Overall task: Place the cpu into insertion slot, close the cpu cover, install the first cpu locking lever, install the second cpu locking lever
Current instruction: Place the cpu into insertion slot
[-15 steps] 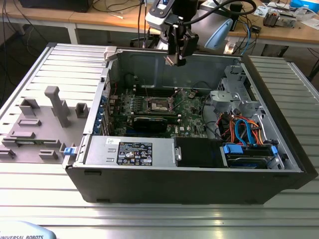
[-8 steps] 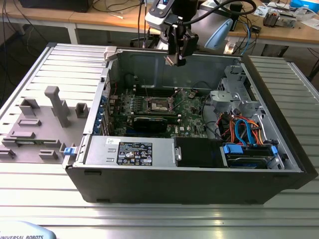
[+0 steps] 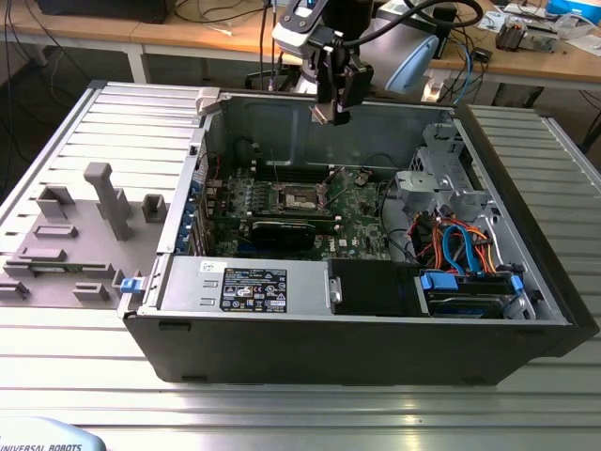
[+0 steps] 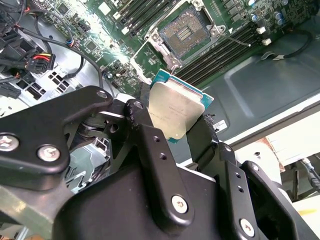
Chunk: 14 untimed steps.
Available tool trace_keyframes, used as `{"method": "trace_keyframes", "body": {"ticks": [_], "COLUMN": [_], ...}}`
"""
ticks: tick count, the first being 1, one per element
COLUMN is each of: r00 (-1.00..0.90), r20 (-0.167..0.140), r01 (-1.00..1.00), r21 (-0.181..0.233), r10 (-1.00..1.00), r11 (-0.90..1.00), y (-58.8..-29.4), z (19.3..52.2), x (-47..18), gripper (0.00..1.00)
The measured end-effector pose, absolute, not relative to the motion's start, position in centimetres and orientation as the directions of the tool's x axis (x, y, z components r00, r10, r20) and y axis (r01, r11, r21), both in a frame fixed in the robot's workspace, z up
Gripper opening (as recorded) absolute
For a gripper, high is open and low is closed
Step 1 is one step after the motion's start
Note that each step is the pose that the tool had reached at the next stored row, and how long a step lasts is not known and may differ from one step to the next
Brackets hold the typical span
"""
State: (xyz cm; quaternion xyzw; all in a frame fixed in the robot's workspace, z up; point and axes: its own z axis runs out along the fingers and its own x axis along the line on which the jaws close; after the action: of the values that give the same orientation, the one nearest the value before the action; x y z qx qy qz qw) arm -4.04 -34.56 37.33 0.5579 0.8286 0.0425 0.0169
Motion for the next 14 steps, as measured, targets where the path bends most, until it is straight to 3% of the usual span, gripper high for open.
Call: {"method": "trace_keyframes", "body": {"ticks": [14], "r00": [-0.349], "r20": [0.019], "r01": [0.934], "r21": [0.089], "r10": [0.937], "r11": [0.346], "y": [-34.56], "z": [37.31], "x": [-4.05], "gripper": [0.54]}}
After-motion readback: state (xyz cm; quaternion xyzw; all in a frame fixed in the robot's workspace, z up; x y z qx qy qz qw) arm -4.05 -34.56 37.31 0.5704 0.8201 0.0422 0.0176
